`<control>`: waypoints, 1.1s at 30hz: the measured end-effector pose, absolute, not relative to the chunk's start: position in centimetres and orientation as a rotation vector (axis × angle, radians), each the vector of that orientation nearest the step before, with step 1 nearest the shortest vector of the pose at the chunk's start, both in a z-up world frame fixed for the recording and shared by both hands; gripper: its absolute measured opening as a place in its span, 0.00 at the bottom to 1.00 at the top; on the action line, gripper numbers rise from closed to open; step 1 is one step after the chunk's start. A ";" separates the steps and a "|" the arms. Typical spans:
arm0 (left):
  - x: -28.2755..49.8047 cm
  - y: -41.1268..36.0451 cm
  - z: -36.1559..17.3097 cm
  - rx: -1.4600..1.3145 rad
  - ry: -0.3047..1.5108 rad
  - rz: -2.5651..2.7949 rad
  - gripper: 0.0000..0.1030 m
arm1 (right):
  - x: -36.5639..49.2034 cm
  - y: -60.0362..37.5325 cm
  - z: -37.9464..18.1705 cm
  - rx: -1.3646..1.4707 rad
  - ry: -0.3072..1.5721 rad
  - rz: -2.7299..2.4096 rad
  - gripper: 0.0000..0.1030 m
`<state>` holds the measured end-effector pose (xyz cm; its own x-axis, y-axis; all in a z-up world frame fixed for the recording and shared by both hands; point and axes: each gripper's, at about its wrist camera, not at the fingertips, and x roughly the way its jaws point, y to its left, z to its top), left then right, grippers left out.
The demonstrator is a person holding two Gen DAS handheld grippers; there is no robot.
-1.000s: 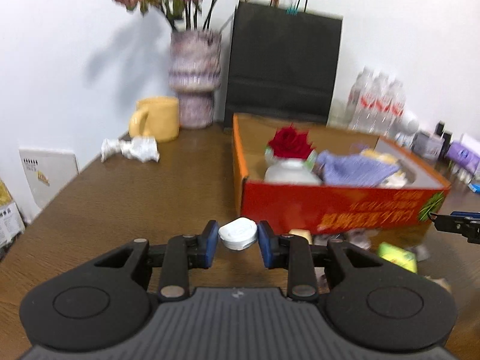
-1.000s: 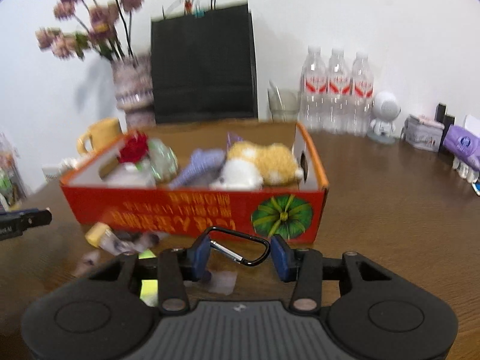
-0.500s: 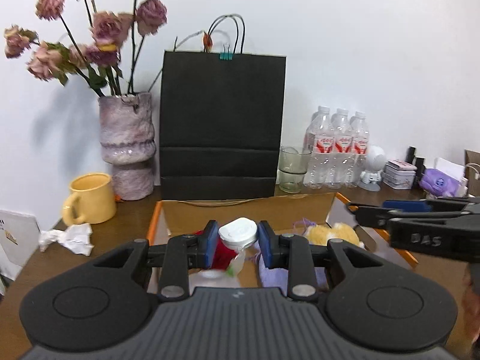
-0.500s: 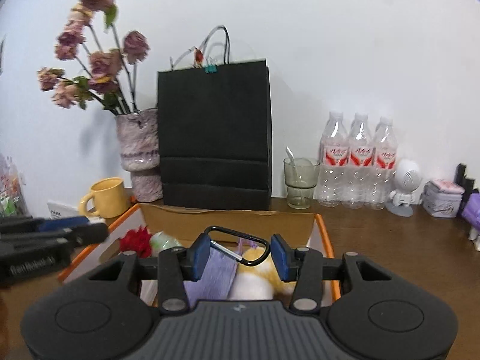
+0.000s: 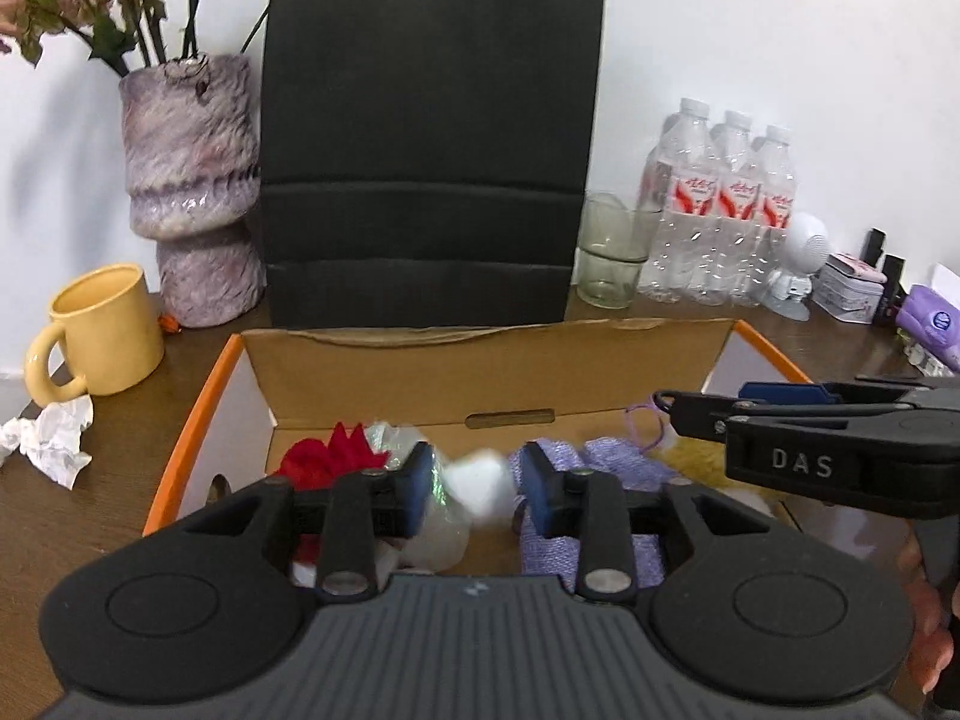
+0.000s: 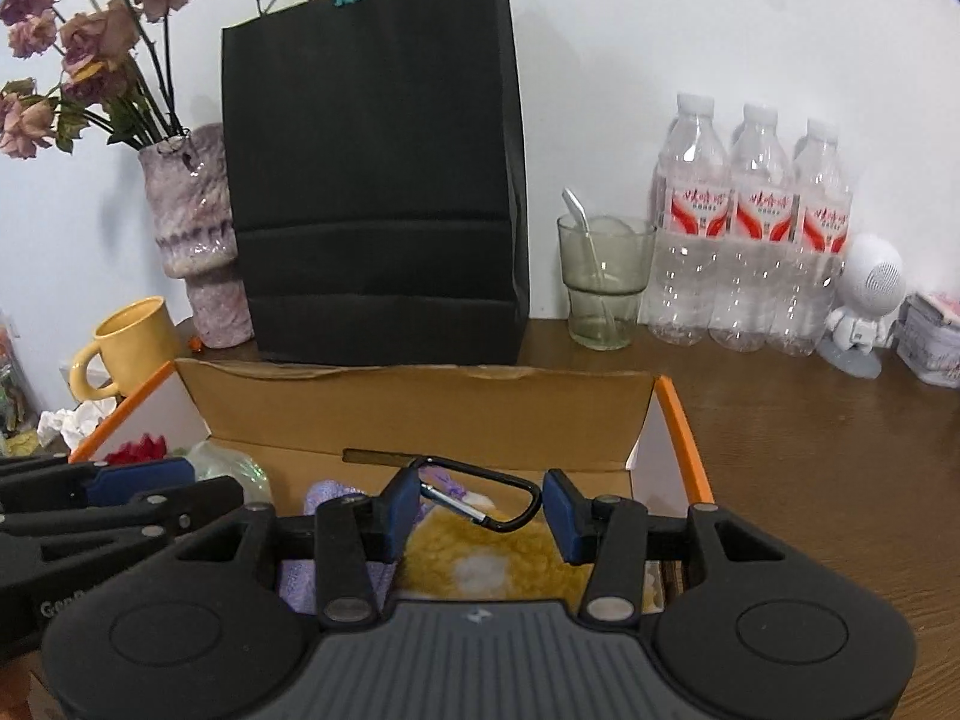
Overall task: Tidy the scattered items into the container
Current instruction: 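Carry the bottle cap and carabiner over the box and lower them in, then grasp the green tissue pack with the left gripper while the right grasps the snack bag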
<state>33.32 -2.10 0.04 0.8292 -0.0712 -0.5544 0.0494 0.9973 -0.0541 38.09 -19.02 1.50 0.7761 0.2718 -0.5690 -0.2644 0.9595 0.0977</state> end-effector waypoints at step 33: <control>22.2 -0.8 5.1 -0.075 0.428 0.009 1.00 | 28.0 -20.4 6.2 -0.012 0.500 0.304 0.97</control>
<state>22.16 -0.81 5.11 0.9098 -0.0067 -0.4150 -0.0248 0.9972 -0.0706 27.98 -20.42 6.19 0.8340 0.2836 -0.4734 -0.2895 0.9552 0.0623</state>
